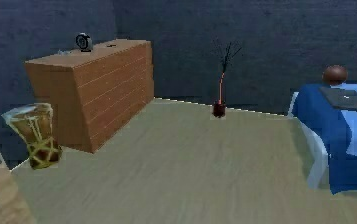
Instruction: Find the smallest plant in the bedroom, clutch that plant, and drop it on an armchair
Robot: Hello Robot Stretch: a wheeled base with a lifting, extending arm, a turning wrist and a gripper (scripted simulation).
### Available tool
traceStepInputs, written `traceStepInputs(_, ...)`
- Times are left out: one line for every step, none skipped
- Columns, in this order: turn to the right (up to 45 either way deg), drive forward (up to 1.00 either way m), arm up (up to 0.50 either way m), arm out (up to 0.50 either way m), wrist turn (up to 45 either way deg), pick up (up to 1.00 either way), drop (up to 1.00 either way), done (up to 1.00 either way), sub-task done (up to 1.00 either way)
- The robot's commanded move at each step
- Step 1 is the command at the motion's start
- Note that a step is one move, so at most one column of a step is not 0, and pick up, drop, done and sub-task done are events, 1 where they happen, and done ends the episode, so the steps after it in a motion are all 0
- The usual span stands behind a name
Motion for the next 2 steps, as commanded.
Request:
traceStepInputs(12.0,0.00,0.00,0.00,0.0,0.00,0.00,0.00,0.00)
traceStepInputs(0.0,0.20,0.00,0.00,0.0,0.00,0.00,0.00,0.00)
